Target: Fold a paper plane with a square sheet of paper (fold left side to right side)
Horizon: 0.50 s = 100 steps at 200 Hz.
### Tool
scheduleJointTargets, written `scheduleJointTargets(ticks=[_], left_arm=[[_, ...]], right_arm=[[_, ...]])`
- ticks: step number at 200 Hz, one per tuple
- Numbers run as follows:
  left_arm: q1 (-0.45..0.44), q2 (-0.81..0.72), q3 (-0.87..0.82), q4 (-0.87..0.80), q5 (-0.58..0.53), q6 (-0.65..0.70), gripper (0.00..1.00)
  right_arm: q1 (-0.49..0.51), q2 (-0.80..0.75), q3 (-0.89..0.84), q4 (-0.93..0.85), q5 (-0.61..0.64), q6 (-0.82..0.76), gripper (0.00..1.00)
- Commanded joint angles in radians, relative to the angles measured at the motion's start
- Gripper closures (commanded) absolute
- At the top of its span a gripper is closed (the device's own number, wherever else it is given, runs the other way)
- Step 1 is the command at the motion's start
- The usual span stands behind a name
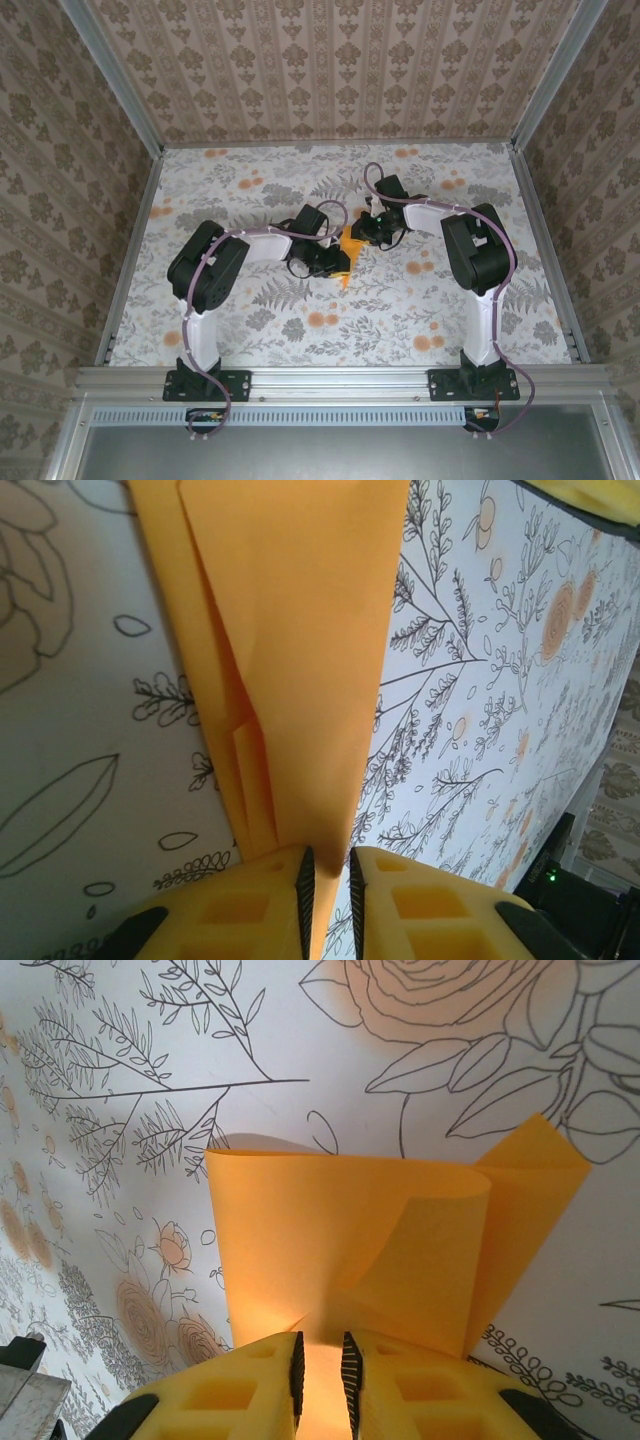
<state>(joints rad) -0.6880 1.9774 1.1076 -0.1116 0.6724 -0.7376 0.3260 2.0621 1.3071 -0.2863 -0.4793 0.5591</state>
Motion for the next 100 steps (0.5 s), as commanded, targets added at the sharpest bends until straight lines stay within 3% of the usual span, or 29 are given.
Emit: scheduleJointTargets(ticks=[1,49,100], left_arm=[[-0.018,0.023,0.016,-0.095,-0.076,0.017,0.83],[-0.026,0.028,-0.013,-0.132,-0.139,0.01,0.93],[-0.031,0.035,-0.025,-0.128,-0.156,0.006,0.95]], right_arm=[[-0.008,0.007,-0.022,-0.05,0.042,-0.014,0.78],[-0.022,-0.113,-0.043,0.035,0.019,-0.012,0.83],[-0.045,-0.32,-0.199,0.092,-0.059,-0.03,0.84]])
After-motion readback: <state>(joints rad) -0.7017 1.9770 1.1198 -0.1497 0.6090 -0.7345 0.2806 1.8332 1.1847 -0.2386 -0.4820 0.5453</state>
